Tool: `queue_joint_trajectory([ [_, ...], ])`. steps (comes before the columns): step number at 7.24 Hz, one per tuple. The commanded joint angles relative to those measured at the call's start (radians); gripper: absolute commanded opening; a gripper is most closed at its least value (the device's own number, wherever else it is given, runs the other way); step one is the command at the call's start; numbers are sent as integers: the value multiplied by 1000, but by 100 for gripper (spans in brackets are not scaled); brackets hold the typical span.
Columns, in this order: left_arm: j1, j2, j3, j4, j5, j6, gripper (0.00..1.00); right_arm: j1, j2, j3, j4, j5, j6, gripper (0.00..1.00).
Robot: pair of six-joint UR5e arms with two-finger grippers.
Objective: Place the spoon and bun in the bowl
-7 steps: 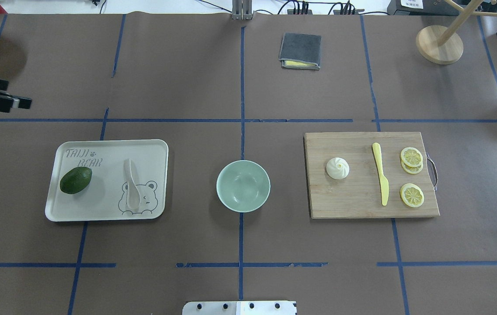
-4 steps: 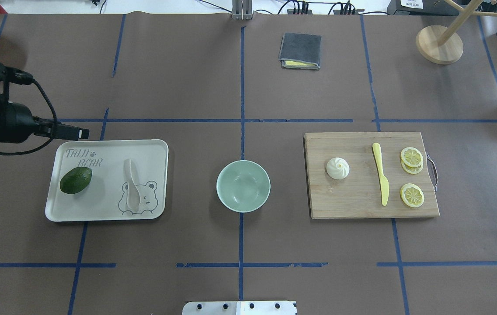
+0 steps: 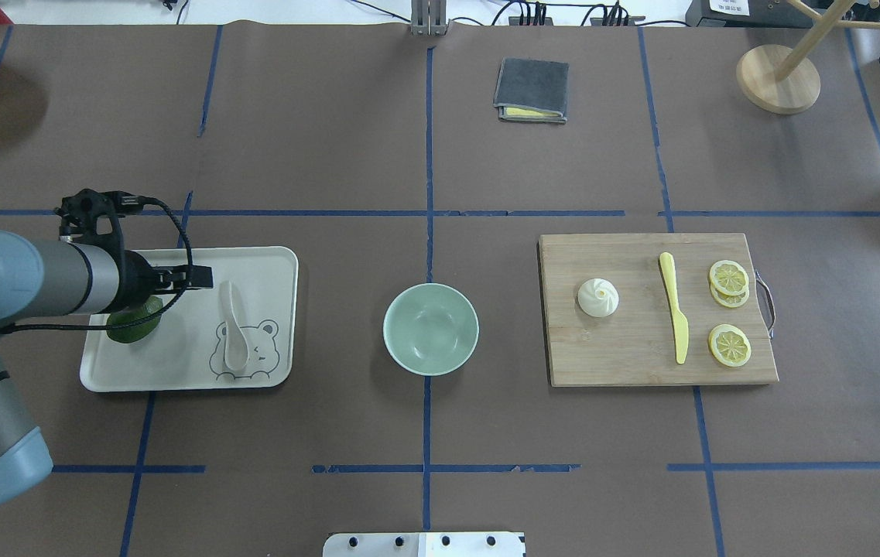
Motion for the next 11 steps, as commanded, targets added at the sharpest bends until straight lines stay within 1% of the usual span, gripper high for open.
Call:
queue_joint_trajectory([
  [1, 66, -74, 83, 13, 73, -107, 68, 0, 0, -1, 0, 0, 0, 100],
  [3, 68, -71, 89, 13, 75, -108, 66, 0, 0, 1, 0, 0, 2, 100],
  [5, 82, -72, 89, 13, 75, -106, 55, 0, -2, -1, 0, 0, 2, 100],
  [6, 88, -72, 89, 15, 75, -104, 53, 2, 0, -2, 0, 0, 2, 100],
  [9, 96, -72, 89, 15, 77, -103, 53, 0, 0, -6, 0, 0, 2, 100],
  [10, 103, -74, 89, 15, 75, -103, 48, 0, -2, -6, 0, 0, 2, 100],
  [11, 103, -74, 89, 15, 77, -103, 38, 0, 0, -7, 0, 0, 2, 100],
])
